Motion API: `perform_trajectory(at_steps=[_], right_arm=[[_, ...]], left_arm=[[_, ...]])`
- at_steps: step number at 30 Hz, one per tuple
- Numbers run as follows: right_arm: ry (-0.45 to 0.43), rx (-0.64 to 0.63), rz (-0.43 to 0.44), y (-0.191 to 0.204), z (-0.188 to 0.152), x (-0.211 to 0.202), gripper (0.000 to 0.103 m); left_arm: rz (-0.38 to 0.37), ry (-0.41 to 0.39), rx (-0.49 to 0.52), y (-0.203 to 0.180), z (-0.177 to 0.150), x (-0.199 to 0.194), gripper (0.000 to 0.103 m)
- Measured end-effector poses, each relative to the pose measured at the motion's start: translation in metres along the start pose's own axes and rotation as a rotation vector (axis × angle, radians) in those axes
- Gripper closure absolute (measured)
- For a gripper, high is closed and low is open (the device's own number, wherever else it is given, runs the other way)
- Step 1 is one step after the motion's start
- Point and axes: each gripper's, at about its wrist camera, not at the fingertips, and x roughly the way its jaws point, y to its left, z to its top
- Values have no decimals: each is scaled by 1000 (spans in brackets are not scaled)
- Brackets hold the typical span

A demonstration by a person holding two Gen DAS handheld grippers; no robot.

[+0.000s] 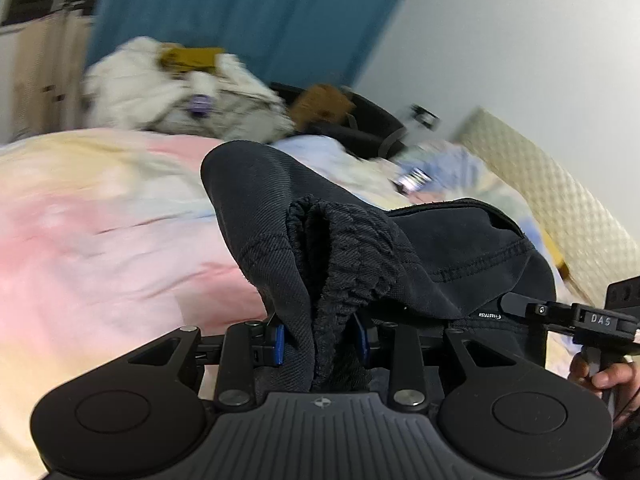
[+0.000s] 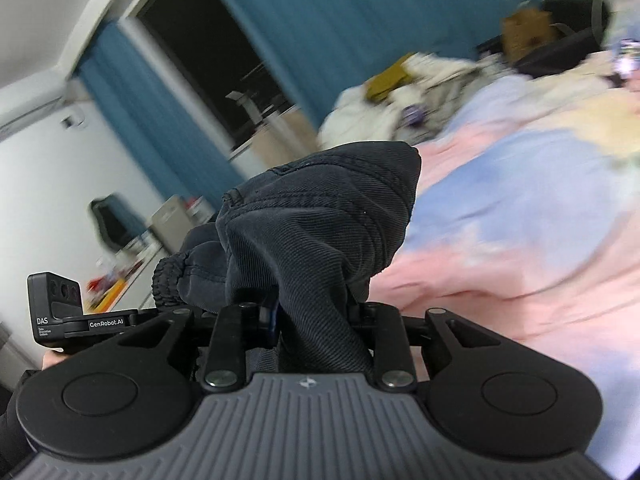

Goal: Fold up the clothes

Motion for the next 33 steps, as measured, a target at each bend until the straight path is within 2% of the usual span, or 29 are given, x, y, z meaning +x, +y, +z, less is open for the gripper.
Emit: perform_trajectory(at_steps=[5, 11, 14, 17, 20, 24, 26, 28, 31, 33], right_arm=[[-76, 80, -152, -59, 0, -66, 75], [-107, 220, -309, -137, -21, -113, 75], [-99, 301, -382, -179, -44, -118, 74], [-65, 383, -460, -220, -74, -102, 70], [-82, 442, -516, -247, -102, -83, 63], [-103, 423, -562, -253, -110, -64, 58], [-114, 411, -584, -255, -113, -54, 56], [-119, 413, -590, -257, -112, -54, 57], [-120, 433, -598, -254, -105, -59, 53], [-118, 424, -625, -243, -102, -68, 43]], left_arm=[[-108, 92, 62, -75, 4, 96, 70], [-193, 228, 119, -136, -34, 200, 70], [-189, 281, 159, -148, -54, 249, 69], [-160, 307, 202, -150, -70, 286, 65], [-142, 296, 248, -146, -79, 310, 58], [-144, 283, 239, -134, -83, 328, 47], [-146, 276, 230, -128, -86, 336, 36], [-149, 270, 221, -122, -88, 345, 29], [-146, 280, 226, -123, -84, 334, 23], [-134, 276, 253, -125, -82, 317, 21]])
